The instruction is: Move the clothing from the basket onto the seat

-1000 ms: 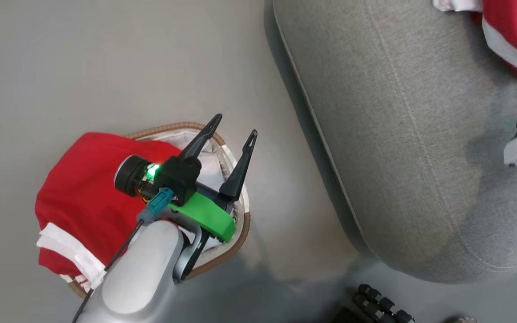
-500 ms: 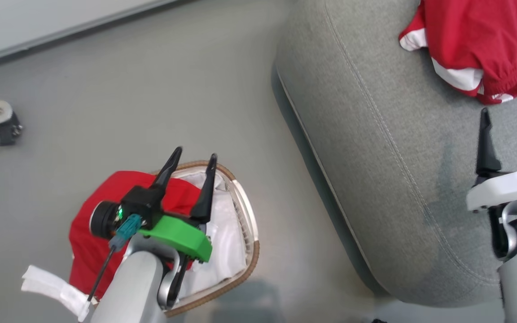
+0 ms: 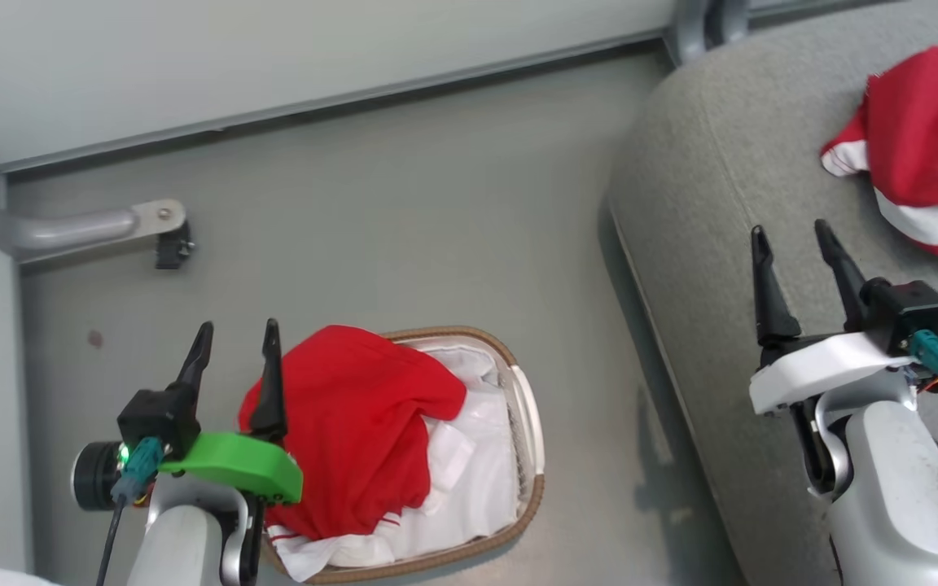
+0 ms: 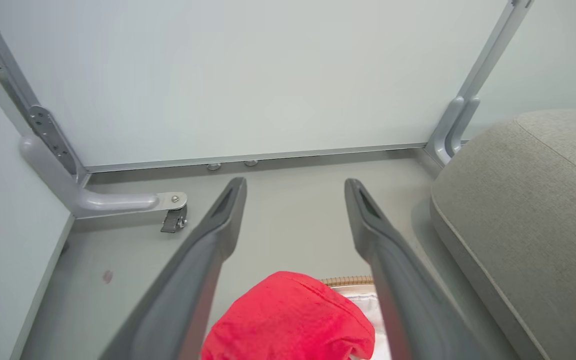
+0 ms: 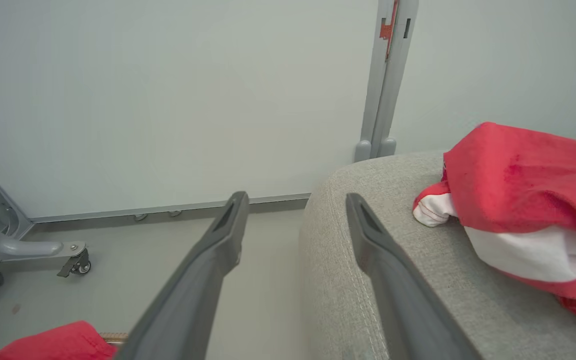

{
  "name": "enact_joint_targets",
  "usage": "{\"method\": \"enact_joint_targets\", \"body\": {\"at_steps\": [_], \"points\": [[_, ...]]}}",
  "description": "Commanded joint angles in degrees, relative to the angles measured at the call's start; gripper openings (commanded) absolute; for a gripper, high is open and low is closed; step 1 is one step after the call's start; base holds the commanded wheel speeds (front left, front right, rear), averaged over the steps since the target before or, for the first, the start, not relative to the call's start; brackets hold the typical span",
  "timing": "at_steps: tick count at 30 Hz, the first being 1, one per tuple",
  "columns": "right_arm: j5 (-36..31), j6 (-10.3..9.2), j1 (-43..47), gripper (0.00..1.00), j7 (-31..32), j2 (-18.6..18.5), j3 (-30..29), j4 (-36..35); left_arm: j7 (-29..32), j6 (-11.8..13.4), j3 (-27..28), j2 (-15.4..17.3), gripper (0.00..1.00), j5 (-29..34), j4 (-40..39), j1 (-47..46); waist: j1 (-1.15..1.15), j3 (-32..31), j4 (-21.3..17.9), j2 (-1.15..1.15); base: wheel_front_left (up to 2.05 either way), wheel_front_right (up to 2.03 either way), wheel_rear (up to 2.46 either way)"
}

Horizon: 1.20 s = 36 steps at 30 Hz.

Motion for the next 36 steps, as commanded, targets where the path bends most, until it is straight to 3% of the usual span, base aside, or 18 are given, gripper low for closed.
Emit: {"method": "enact_joint_targets", "body": {"at_steps": [1, 10, 23, 30, 36], "points": [[-0.2, -0.08, 1.4, 1.00, 0.0, 0.0, 0.3, 0.2, 0.0, 0.1, 0.9, -0.1, 1.00, 0.7, -0.2, 1.4, 0.00, -3.4, 3.4, 0.00, 0.00, 0.00, 0.00], [0.0, -0.07, 5.1, 1.00, 0.0, 0.8, 2.6, 0.9, 0.0, -0.1, 4.6, -0.2, 1.00, 1.0, -0.4, 6.2, 0.00, -7.9, 4.6, 0.00, 0.00, 0.00, 0.00], [1.2, -0.07, 12.0, 1.00, 0.0, 1.0, 3.7, 1.2, 0.0, 1.5, 3.8, -0.2, 1.00, -1.3, -0.8, 13.5, 0.00, -13.7, 4.1, 0.00, 0.00, 0.00, 0.00], [1.6, -0.07, 12.8, 1.00, 0.0, 1.1, 4.3, 1.0, 0.0, 1.7, 2.3, -0.2, 1.00, -2.6, -0.4, 15.0, 0.00, -13.6, 3.8, 0.00, 0.00, 0.00, 0.00], [1.7, -0.07, 10.5, 1.00, 0.0, 1.2, 4.5, -0.6, 0.0, 1.0, 0.9, -0.2, 1.00, -5.0, 1.2, 12.5, 0.00, -10.0, 3.0, 0.00, 0.00, 0.00, 0.00]]}}
